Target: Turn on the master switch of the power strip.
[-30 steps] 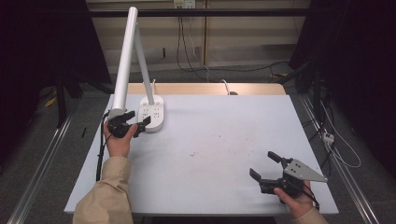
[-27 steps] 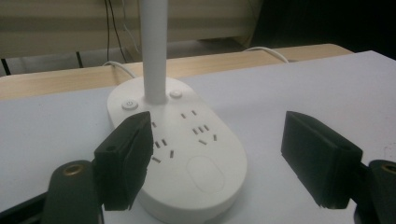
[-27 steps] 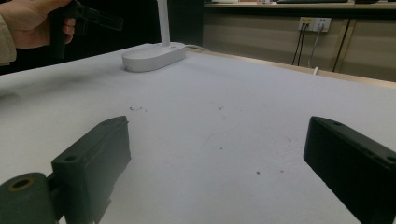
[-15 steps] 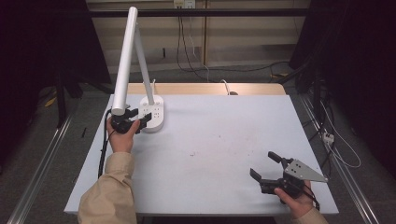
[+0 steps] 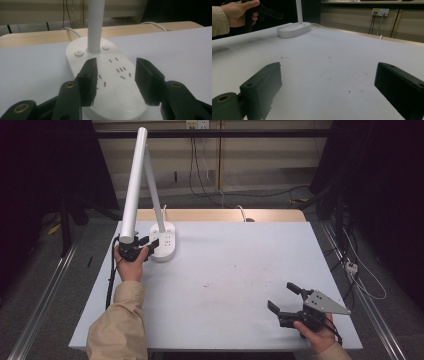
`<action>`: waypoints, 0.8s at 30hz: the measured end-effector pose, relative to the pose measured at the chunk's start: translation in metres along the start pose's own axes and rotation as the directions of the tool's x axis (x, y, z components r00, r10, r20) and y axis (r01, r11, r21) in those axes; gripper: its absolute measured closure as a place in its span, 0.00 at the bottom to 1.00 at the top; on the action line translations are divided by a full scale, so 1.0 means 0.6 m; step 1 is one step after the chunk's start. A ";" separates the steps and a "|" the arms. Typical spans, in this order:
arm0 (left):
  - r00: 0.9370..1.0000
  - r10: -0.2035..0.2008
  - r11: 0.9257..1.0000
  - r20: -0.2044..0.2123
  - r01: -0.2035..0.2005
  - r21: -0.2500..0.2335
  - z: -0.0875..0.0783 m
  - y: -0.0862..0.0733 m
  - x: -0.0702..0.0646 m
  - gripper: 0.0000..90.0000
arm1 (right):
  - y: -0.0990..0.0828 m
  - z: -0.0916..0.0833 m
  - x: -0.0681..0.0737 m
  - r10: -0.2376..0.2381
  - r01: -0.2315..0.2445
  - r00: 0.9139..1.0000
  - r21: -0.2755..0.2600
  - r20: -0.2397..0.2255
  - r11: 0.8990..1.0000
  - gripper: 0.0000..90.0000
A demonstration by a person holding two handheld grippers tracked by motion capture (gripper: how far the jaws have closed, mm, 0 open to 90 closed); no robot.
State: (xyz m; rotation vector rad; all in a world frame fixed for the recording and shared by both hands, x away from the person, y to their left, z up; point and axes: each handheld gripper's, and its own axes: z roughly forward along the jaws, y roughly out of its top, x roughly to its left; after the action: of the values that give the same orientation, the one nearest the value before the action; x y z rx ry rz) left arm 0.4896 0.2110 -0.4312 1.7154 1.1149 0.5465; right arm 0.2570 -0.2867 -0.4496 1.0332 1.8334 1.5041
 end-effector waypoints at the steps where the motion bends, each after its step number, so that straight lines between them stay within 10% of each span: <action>1: 1.000 0.001 1.000 -0.007 -0.001 0.002 0.001 -0.001 0.002 0.61 | 0.000 0.000 0.000 0.000 0.000 1.000 0.000 0.000 1.000 0.08; 24: 0.999 -0.007 0.999 -0.033 0.009 0.042 0.028 0.017 0.024 0.89 | -0.001 0.000 -0.002 -0.014 0.014 1.000 0.011 0.014 1.000 0.08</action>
State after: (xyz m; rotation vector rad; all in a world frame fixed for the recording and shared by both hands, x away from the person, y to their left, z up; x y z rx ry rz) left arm 0.5137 0.2145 -0.4311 1.7432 1.1637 0.5517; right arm 0.2574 -0.2875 -0.4504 1.0313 1.8371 1.4773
